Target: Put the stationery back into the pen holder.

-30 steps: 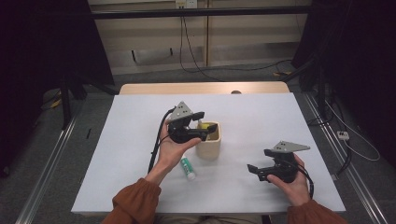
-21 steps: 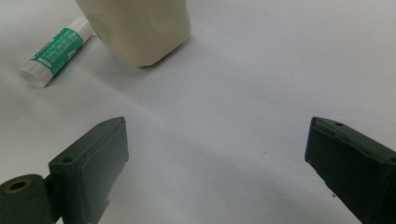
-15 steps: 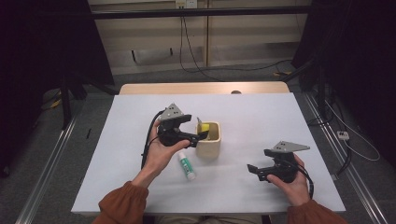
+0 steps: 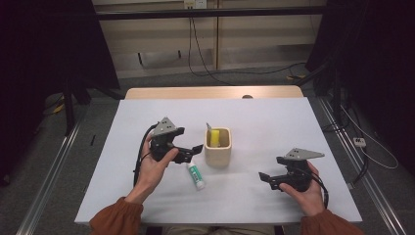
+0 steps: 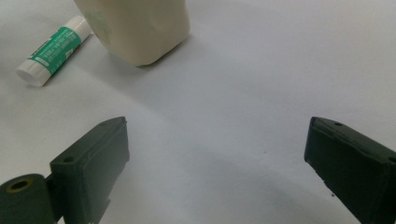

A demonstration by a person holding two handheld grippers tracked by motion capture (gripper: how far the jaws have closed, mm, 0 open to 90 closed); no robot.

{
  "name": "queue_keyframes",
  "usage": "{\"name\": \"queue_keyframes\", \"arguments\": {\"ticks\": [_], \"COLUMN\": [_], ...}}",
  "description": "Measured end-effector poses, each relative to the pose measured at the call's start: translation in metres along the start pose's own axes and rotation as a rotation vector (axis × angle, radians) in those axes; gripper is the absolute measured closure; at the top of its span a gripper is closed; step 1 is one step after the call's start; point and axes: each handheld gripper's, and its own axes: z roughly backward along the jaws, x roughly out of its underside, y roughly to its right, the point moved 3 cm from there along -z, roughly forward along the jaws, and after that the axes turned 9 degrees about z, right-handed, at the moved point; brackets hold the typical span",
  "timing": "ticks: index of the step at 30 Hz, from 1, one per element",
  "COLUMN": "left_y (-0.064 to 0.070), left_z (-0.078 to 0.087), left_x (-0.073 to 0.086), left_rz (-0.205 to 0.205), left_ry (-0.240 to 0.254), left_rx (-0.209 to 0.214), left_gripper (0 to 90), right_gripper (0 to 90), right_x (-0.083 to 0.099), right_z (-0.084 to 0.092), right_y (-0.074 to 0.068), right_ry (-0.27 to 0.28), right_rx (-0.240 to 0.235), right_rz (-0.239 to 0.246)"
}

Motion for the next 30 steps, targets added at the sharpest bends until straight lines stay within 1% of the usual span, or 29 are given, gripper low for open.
{"name": "queue_keyframes", "arguments": {"ticks": [2, 6, 10, 13, 14, 15, 19, 21, 22, 24, 26, 30], "left_y": [-0.003, -0.009, -0.014, -0.016, -0.017, -0.017, -0.019, -0.02, -0.02, -0.02, -0.021, -0.021], "left_z": [0.005, 0.013, 0.022, 0.027, 0.03, 0.032, 0.04, 0.045, 0.047, 0.051, 0.055, 0.064], "left_x": [0.006, 0.017, 0.029, 0.036, 0.039, 0.041, 0.052, 0.059, 0.063, 0.071, 0.077, 0.086], "left_rz": [-0.003, 0.009, 0.015, 0.03, 0.029, 0.037, 0.037, 0.033, 0.036, 0.053, 0.065, 0.071], "left_ry": [-0.008, -0.011, -0.019, -0.016, -0.021, -0.023, -0.041, -0.048, -0.048, -0.05, -0.04, -0.039], "left_rx": [-0.008, -0.028, -0.051, -0.066, -0.071, -0.075, -0.088, -0.092, -0.094, -0.096, -0.101, -0.109], "left_gripper": [6.4, 6.5, 6.5, 6.6, 6.6, 6.6, 6.7, 6.8, 6.8, 6.8, 6.8, 6.8], "right_gripper": [6.6, 7.0, 8.1, 9.4, 9.7, 10.0, 11.7, 11.5, 11.6, 11.6, 11.7, 11.7], "right_x": [0.0, 0.0, -0.001, -0.001, -0.001, -0.001, -0.002, -0.002, -0.002, -0.003, -0.004, -0.005], "right_z": [0.0, -0.001, -0.002, -0.001, -0.002, -0.002, -0.002, -0.002, -0.002, -0.003, -0.003, -0.005], "right_y": [0.0, -0.001, -0.003, -0.003, -0.004, -0.004, -0.007, -0.008, -0.008, -0.01, -0.011, -0.014], "right_ry": [-0.001, -0.002, -0.003, 0.002, 0.002, 0.003, 0.0, 0.0, -0.002, -0.001, 0.004, 0.001], "right_rx": [0.0, 0.0, -0.001, 0.005, 0.008, 0.011, 0.008, 0.006, 0.006, 0.006, 0.007, 0.006], "right_rz": [0.001, 0.001, 0.011, 0.012, 0.013, 0.017, 0.029, 0.024, 0.023, 0.024, 0.032, 0.027]}}
